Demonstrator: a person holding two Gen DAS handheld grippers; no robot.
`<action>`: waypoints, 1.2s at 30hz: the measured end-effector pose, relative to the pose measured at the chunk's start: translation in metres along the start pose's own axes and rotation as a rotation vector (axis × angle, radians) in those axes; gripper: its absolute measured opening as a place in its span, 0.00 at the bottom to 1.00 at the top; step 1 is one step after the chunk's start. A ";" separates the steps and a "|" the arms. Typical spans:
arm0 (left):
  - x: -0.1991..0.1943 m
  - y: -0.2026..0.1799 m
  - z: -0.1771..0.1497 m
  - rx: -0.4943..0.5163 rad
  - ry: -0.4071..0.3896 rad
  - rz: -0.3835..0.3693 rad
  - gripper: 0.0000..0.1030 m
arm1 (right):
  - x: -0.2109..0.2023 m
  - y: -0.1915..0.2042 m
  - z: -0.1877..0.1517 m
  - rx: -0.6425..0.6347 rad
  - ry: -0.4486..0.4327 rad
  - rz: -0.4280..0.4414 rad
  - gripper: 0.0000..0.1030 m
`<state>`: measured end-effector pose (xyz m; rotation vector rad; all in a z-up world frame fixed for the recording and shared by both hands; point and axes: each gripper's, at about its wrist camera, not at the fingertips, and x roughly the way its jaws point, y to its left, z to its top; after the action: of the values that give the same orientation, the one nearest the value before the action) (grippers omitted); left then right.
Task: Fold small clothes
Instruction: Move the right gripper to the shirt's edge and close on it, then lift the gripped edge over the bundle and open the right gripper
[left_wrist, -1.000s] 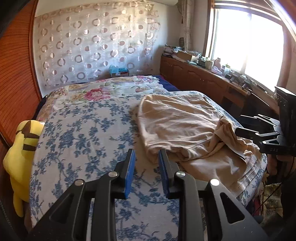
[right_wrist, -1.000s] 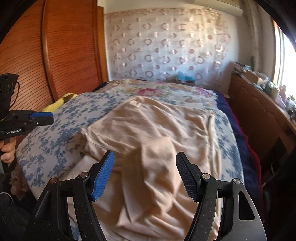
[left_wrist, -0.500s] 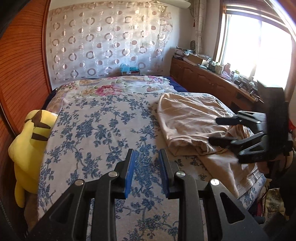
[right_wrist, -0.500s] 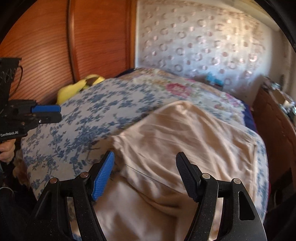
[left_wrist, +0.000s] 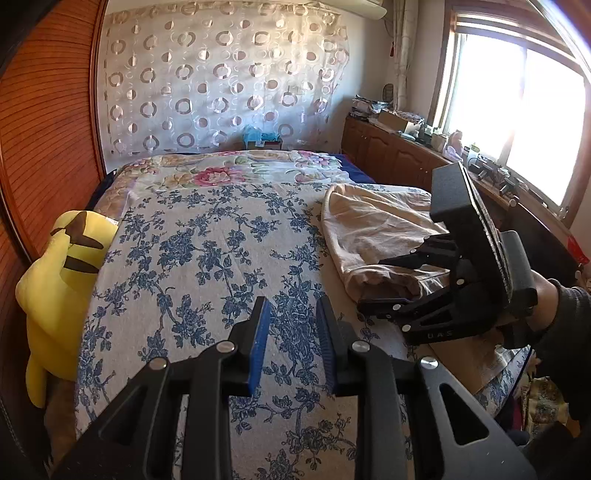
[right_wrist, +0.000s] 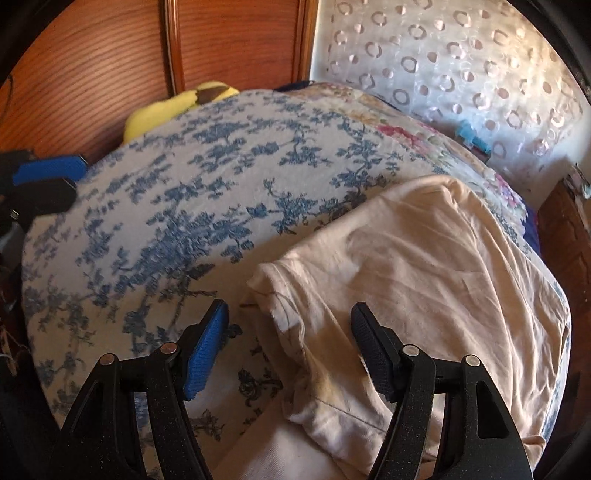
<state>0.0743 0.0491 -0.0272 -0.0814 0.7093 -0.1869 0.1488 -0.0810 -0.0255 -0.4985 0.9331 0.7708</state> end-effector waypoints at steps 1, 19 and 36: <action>0.001 0.000 0.000 0.000 0.001 -0.001 0.24 | 0.002 0.000 -0.001 -0.005 0.004 -0.005 0.62; 0.004 -0.011 -0.003 0.017 0.009 -0.029 0.24 | -0.098 -0.138 0.018 0.217 -0.235 -0.234 0.02; 0.017 -0.040 -0.008 0.068 0.045 -0.062 0.24 | -0.085 -0.260 -0.018 0.449 -0.073 -0.546 0.34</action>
<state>0.0760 0.0065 -0.0381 -0.0346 0.7448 -0.2728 0.3085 -0.2895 0.0527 -0.3022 0.8164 0.0760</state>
